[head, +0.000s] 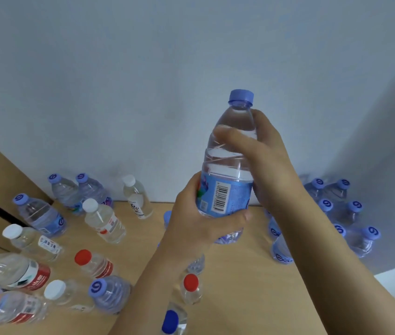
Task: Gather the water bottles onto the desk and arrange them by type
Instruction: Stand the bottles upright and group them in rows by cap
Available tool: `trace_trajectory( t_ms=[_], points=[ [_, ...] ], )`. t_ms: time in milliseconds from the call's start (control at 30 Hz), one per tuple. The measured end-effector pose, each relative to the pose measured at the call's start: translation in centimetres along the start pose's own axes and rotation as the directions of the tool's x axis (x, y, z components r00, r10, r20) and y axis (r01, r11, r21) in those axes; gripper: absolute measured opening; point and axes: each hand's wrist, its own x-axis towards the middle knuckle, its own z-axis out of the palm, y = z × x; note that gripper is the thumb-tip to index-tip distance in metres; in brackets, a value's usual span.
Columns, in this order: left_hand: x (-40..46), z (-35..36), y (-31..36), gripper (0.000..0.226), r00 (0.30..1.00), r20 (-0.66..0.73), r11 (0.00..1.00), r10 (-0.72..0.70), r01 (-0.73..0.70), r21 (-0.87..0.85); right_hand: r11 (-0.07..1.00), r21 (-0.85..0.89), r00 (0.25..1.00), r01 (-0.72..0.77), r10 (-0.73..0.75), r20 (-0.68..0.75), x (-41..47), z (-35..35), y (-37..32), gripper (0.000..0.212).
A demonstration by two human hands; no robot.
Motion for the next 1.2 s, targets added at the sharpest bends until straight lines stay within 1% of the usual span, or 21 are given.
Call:
trace_trajectory(
  t_ms=[33, 67, 133, 233, 300, 333, 400, 467, 500, 600, 700, 767, 833, 867, 933, 967, 1033, 1067, 1133, 1167, 1200],
  points=[
    [0.0, 0.6, 0.0, 0.061, 0.999, -0.024, 0.999, 0.036, -0.035, 0.031, 0.998, -0.059, 0.999, 0.02, -0.023, -0.047, -0.2, -0.2, 0.0, 0.039],
    [0.0, 1.1, 0.0, 0.062, 0.998, -0.034, 0.997, 0.061, -0.059, 0.049, 0.997, -0.077, 0.997, 0.028, -0.034, -0.073, -0.3, -0.4, 0.0, 0.039],
    [0.0, 1.7, 0.0, 0.064, 0.998, -0.02, 0.997, 0.064, -0.063, 0.04, 0.999, -0.035, 0.996, 0.025, -0.028, -0.082, -0.6, -0.9, -0.2, 0.036],
    [0.1, 1.8, 0.2, 0.061, 0.995, 0.099, 0.999, -0.017, 0.021, -0.038, 0.996, 0.083, 0.999, 0.02, -0.018, -0.029, -0.6, -2.0, -0.8, 0.028],
    [0.3, 1.6, 0.3, 0.05, 0.974, 0.217, 0.989, -0.066, 0.093, -0.119, 0.986, 0.167, 0.999, 0.009, -0.014, 0.03, -0.6, -2.8, -1.0, 0.021],
    [0.4, 1.6, 0.3, 0.047, 0.963, 0.257, 0.982, -0.078, 0.119, -0.147, 0.98, 0.197, 0.999, -0.005, -0.005, 0.053, -0.7, -3.1, -1.1, 0.022],
    [0.4, 2.0, 0.3, 0.051, 0.956, 0.277, 0.975, -0.093, 0.144, -0.17, 0.977, 0.213, 0.998, -0.033, 0.019, 0.067, -0.8, -3.7, -1.2, 0.026],
    [0.3, 2.7, 0.6, 0.054, 0.968, 0.232, 0.976, -0.09, 0.132, -0.172, 0.987, 0.159, 0.999, -0.028, 0.024, 0.026, -1.0, -3.9, -1.4, 0.03],
    [0.3, 3.0, 0.6, 0.053, 0.979, 0.189, 0.982, -0.073, 0.104, -0.16, 0.995, 0.101, 1.0, -0.01, 0.012, -0.017, -1.1, -3.9, -1.4, 0.033],
    [0.3, 4.1, 0.6, 0.053, 0.998, 0.062, 0.999, 0.007, -0.004, -0.045, 0.996, -0.086, 0.987, 0.033, -0.046, -0.153, -1.2, -3.7, -1.3, 0.039],
    [0.4, 4.7, 0.3, 0.055, 0.998, 0.065, 0.998, 0.001, 0.002, -0.058, 0.995, -0.093, 0.982, 0.046, -0.062, -0.177, -1.1, -3.9, -1.4, 0.034],
    [0.9, 4.4, 0.3, 0.046, 0.989, 0.144, 0.993, -0.028, 0.045, -0.113, 0.998, -0.029, 0.99, 0.049, -0.052, -0.133, -1.0, -4.3, -1.6, 0.033],
    [1.5, 3.8, 0.4, 0.035, 0.95, 0.306, 0.973, -0.069, 0.132, -0.19, 0.998, 0.05, 0.997, 0.042, -0.039, -0.063, -0.9, -4.7, -1.9, 0.033],
    [1.9, 3.6, 0.4, 0.035, 0.927, 0.365, 0.963, -0.08, 0.166, -0.212, 0.996, 0.077, 0.999, 0.042, -0.04, -0.036, -0.8, -5.0, -1.9, 0.034],
    [2.3, 3.3, 0.4, 0.043, 0.91, 0.404, 0.95, -0.092, 0.202, -0.24, 0.993, 0.104, 0.999, 0.05, -0.051, 0.001, -0.7, -5.3, -1.9, 0.032],
    [2.4, 3.4, 0.3, 0.045, 0.915, 0.393, 0.948, -0.092, 0.201, -0.245, 0.993, 0.102, 0.998, 0.054, -0.055, 0.009, -0.7, -5.4, -1.9, 0.031],
    [2.4, 3.8, 0.4, 0.041, 0.943, 0.324, 0.961, -0.074, 0.154, -0.229, 0.997, 0.05, 0.999, 0.052, -0.051, -0.014, -0.6, -5.4, -1.9, 0.031],
    [2.3, 4.1, 0.5, 0.04, 0.964, 0.259, 0.974, -0.066, 0.118, -0.191, 0.999, -0.001, 0.997, 0.053, -0.053, -0.052, -0.6, -5.4, -1.8, 0.032],
    [2.1, 4.7, 0.5, 0.043, 0.996, 0.084, 0.998, -0.041, 0.046, -0.053, 0.994, -0.09, 0.987, 0.054, -0.067, -0.145, -0.5, -5.2, -1.5, 0.037],
    [2.1, 5.1, 0.5, 0.045, 0.999, 0.021, 1.0, -0.031, 0.031, 0.004, 0.993, -0.108, 0.981, 0.047, -0.066, -0.181, -0.5, -5.1, -1.4, 0.041],
    [2.0, 5.4, 0.4, 0.047, 1.0, -0.009, 0.999, -0.029, 0.029, 0.035, 0.993, -0.112, 0.977, 0.042, -0.064, -0.203, -0.5, -5.0, -1.2, 0.044]
  ],
)
